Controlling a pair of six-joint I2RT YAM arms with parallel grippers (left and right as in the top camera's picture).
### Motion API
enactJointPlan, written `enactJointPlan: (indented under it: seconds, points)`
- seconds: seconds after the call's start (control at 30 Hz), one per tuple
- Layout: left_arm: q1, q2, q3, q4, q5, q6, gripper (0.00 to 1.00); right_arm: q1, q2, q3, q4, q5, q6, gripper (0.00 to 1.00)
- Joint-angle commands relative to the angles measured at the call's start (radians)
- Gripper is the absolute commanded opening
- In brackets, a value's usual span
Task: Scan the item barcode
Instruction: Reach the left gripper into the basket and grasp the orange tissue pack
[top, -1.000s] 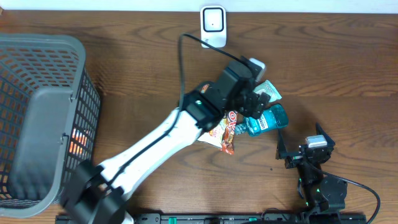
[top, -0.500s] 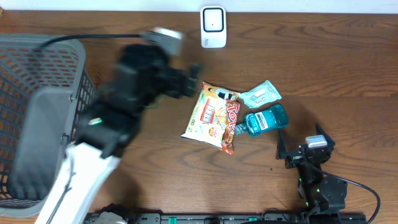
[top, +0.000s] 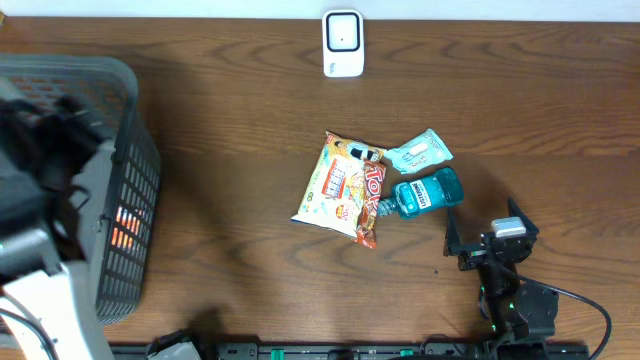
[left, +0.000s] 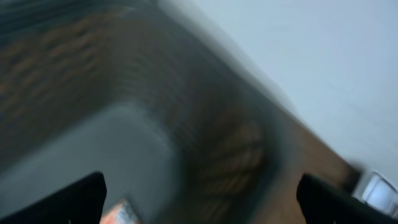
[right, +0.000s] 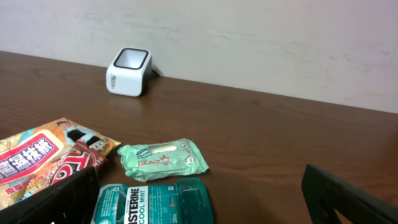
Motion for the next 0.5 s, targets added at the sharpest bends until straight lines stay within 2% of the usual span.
enactJointPlan:
  seconds: [0.0,0.1,0.2,0.47]
  points:
    - [0.151,0.075,0.008,-0.059,0.084,-0.218,0.98,0.004,0.001,-0.002,-0.004,0.002,0.012,0.99]
    - [0.247,0.147,0.005,-0.121,0.167,-0.218,0.98,0.004,0.001,-0.002,-0.004,0.002,0.012,0.99]
    - [0.303,0.235,0.005,-0.195,0.172,-0.217,0.98,0.004,0.001,-0.002,-0.004,0.002,0.012,0.99]
    - [0.314,0.441,0.005,-0.293,0.169,-0.211,0.98,0.004,0.001,-0.002,-0.004,0.002,0.012,0.99]
